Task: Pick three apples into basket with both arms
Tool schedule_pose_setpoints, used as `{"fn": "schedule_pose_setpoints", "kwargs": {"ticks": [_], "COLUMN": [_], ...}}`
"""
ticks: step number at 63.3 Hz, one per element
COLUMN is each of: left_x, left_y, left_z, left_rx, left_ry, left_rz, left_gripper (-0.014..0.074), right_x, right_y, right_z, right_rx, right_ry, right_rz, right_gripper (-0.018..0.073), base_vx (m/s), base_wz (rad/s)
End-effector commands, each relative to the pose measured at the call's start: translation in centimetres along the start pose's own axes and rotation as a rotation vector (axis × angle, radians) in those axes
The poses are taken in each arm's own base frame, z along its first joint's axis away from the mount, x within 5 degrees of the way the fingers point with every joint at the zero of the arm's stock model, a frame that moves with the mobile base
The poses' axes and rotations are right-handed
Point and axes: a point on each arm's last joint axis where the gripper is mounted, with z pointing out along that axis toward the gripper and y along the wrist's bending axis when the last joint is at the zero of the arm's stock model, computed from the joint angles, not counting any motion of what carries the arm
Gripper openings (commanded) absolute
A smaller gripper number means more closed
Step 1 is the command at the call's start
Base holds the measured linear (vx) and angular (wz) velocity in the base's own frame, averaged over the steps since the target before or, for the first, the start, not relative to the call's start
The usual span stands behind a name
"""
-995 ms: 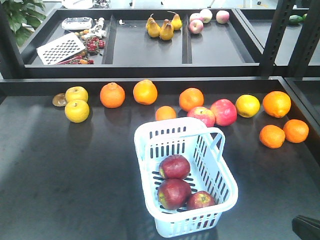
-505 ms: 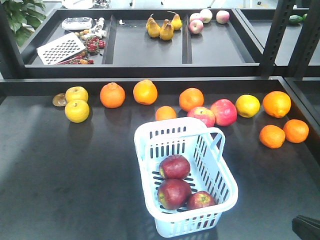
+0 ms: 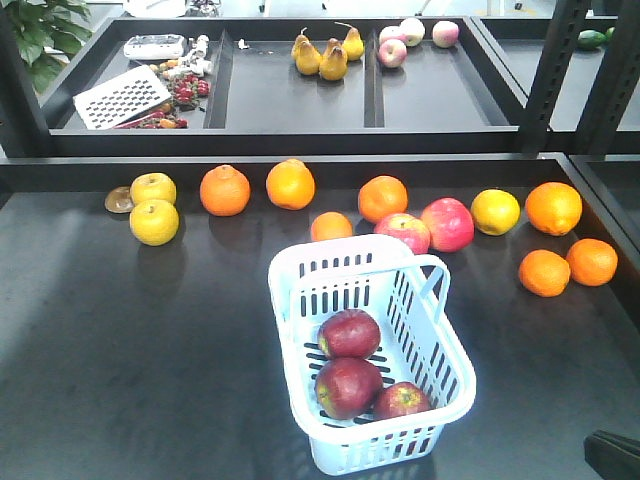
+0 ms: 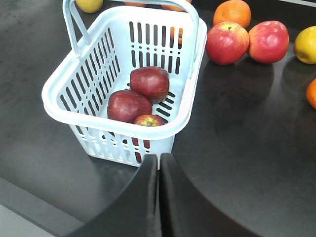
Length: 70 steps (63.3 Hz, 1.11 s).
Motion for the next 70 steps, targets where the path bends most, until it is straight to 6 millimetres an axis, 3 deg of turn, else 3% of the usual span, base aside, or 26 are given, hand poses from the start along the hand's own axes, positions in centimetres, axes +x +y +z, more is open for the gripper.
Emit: {"fn": "schedule_pose_setpoints", "kwargs": {"ticks": [1, 56, 70], "left_x": [-0.39, -0.39, -0.39], "left_y": [-0.01, -0.01, -0.01], "left_z": [-0.11, -0.10, -0.10], "left_rx": [0.004, 0.004, 0.004], "left_ry": [-0.075, -0.074, -0.074], "left_rz": [-0.012, -0.012, -0.012], "left_gripper": [-0.0006, -0.0006, -0.0006], "right_x": [-1.40, -1.43, -1.72], "right_y": [-0.20, -0.26, -1.07], "right_z": [-0.38, -0.38, 0.14], "right_rx": [0.021, 0.028, 0.128], "right_ry": [-0.085, -0.087, -0.217], "right_rz": [0.000, -0.010, -0.108], "right_gripper": [-0.0005, -0.0005, -0.0005], "base_vx": [0.00, 0.00, 0.00], "base_wz": [0.00, 0.00, 0.00]}}
